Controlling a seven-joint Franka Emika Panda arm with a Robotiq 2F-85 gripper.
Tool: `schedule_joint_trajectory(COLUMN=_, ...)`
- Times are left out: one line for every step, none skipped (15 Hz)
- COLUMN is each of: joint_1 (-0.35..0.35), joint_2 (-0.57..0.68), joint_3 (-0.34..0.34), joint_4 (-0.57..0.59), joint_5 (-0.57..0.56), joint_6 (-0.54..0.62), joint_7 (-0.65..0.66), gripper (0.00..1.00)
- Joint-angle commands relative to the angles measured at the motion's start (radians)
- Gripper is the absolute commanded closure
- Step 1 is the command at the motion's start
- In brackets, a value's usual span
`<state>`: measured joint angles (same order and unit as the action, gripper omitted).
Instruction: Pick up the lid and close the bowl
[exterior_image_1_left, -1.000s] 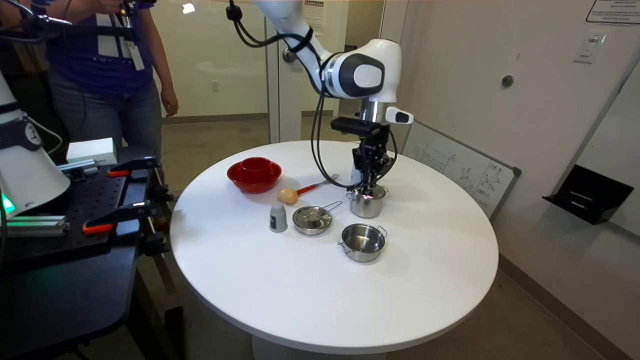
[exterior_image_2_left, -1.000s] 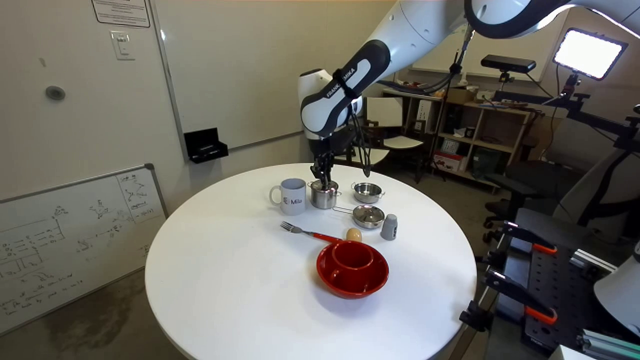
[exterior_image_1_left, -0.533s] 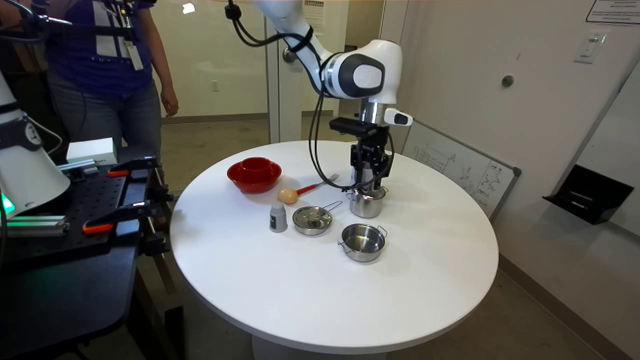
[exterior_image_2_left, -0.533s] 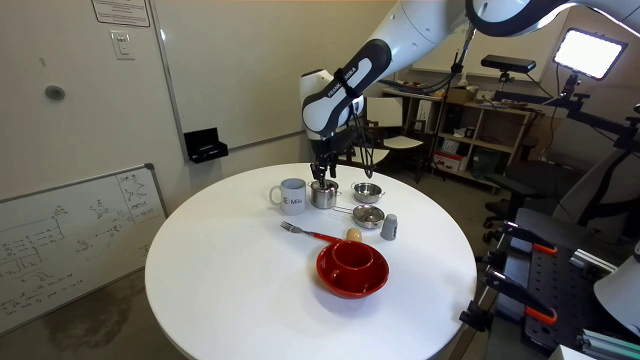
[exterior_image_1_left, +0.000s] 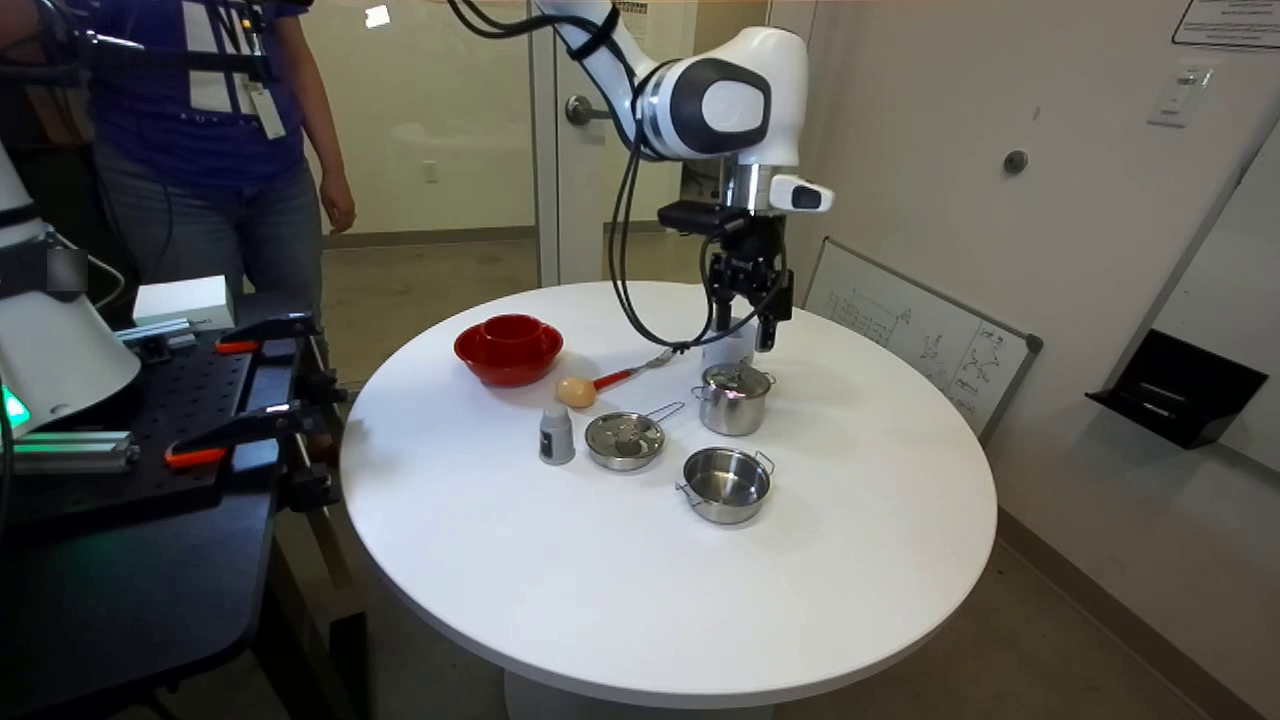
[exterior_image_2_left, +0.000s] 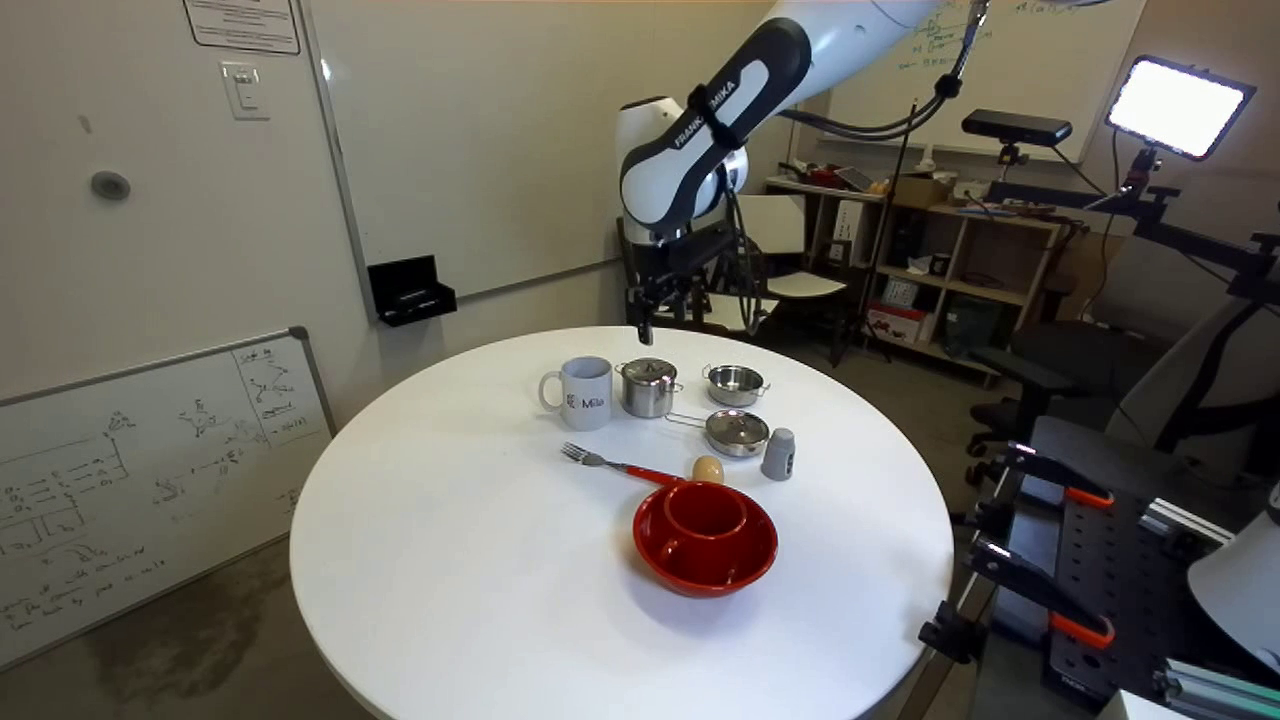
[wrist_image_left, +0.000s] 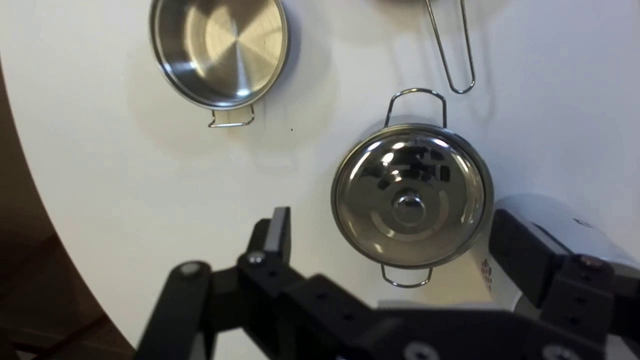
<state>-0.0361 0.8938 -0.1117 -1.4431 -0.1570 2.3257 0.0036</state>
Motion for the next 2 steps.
schedule_joint_trajectory(joint_1=-0.001, joint_2=-0.023, joint_3=-0.001, joint_4=-0.023, joint_5=0.0, joint_6=0.004, joint_7=0.015, gripper=0.0)
schedule_joint_trajectory(joint_1=-0.002, joint_2=-0.038, joint_3=-0.002, joint_4=-0.037, joint_5=-0.001, joint_6=0.004, joint_7=0.017, gripper=0.0)
